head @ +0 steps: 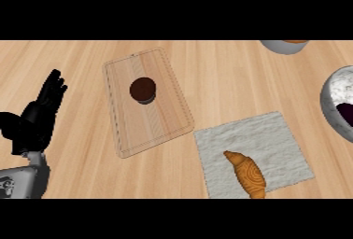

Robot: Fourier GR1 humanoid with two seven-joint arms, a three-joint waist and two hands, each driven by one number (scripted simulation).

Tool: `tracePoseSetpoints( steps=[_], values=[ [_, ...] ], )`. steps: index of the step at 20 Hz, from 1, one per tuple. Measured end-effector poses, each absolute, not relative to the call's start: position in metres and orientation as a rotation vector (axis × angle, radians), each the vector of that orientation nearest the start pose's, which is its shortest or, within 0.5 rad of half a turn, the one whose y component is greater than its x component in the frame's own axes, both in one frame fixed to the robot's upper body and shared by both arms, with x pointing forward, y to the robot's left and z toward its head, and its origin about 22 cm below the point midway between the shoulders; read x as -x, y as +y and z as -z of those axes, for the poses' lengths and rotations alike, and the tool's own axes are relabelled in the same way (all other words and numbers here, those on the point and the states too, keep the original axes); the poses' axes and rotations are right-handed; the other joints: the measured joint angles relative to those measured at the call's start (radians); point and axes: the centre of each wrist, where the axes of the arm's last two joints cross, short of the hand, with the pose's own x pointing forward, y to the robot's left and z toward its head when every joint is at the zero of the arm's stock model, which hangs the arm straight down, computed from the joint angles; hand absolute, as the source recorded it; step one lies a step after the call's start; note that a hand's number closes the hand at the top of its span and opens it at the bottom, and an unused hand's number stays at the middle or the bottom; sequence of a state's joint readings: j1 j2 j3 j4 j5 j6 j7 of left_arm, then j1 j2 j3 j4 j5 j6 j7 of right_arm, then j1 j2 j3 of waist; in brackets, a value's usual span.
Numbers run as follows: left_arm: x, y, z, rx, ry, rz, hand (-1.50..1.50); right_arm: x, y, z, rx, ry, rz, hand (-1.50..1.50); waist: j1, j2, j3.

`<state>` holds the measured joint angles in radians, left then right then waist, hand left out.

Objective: Pick the eggplant from the placemat and place it in the bowl

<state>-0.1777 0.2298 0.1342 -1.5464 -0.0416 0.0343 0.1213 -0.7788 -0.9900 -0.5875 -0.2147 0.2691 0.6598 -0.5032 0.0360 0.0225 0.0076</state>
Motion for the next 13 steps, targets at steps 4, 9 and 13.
tracePoseSetpoints(
  steps=[4, 9, 13],
  values=[
    [-0.282, 0.295, -0.059, -0.298, -1.601, 0.084, 0.0, -0.272, -0.587, -0.169, 0.291, -1.59, -0.15, -1.5, -0.002, 0.003, 0.003],
    [-0.28, 0.295, -0.058, -0.296, -1.597, 0.079, 0.0, -0.255, -0.6, -0.176, 0.246, -1.563, -0.102, -1.5, -0.006, 0.002, 0.007],
    [-0.281, 0.298, -0.06, -0.297, -1.598, 0.077, 0.0, -0.249, -0.604, -0.179, 0.205, -1.575, -0.071, -1.5, -0.012, 0.001, 0.009]
  ],
)
